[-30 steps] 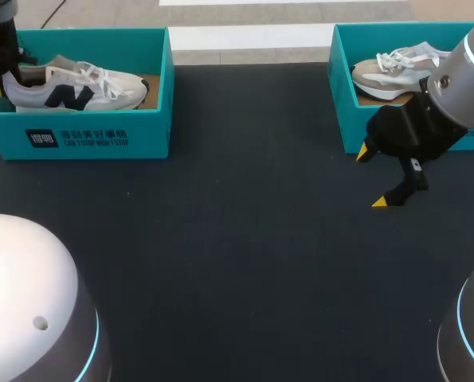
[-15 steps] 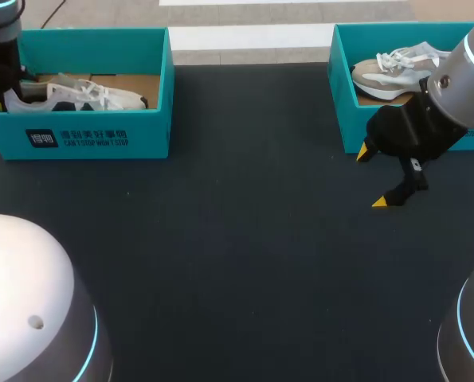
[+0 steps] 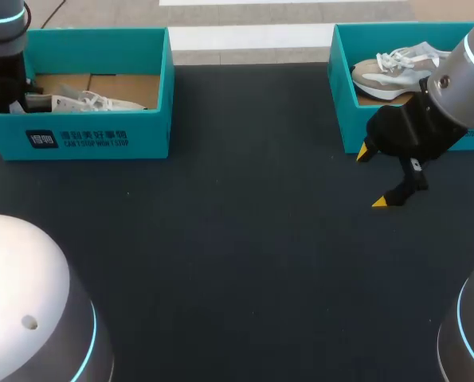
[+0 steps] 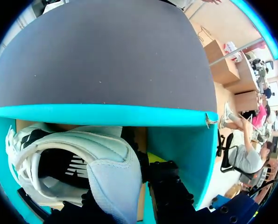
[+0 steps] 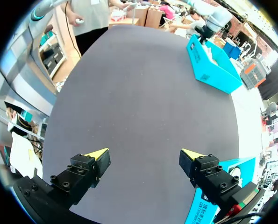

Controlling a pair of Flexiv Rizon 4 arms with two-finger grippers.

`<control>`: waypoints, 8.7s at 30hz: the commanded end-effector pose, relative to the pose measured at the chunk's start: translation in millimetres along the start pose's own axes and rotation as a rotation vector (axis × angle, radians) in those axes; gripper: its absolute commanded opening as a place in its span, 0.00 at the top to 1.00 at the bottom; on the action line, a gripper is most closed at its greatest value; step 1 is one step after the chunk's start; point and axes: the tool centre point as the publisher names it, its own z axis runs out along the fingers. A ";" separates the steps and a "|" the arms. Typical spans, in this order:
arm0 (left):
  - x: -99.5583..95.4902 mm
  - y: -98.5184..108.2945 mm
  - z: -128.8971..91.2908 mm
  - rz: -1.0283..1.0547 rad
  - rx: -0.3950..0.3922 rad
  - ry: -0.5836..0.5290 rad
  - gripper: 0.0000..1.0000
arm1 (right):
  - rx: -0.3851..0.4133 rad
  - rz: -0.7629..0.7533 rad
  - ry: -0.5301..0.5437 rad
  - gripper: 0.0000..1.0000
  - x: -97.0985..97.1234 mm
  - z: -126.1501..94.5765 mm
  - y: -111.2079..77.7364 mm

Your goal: Take the shoe out of the shoebox, open the shoe tongue, remove and reinsert the insole, then place the shoe into the shoebox

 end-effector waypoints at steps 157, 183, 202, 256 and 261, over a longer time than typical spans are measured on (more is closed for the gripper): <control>47.0 -74.3 -188.5 0.008 -0.077 -0.289 0.00 | -0.020 1.764 -0.737 0.00 -266.1 -108.8 -210.3; 47.0 -74.3 -188.5 0.008 -0.077 -0.289 0.00 | 0.172 1.754 -0.521 0.00 -338.3 -76.8 -315.1; 47.0 -74.3 -188.5 0.008 -0.077 -0.289 0.00 | 0.324 1.910 -0.403 0.00 -368.8 -36.6 -365.0; 47.0 -74.3 -188.5 0.008 -0.077 -0.289 0.00 | 0.545 1.883 -0.390 0.41 -369.0 48.3 -430.3; 47.0 -74.3 -188.5 0.008 -0.077 -0.289 0.00 | 0.550 1.873 -0.383 0.59 -368.0 53.3 -431.5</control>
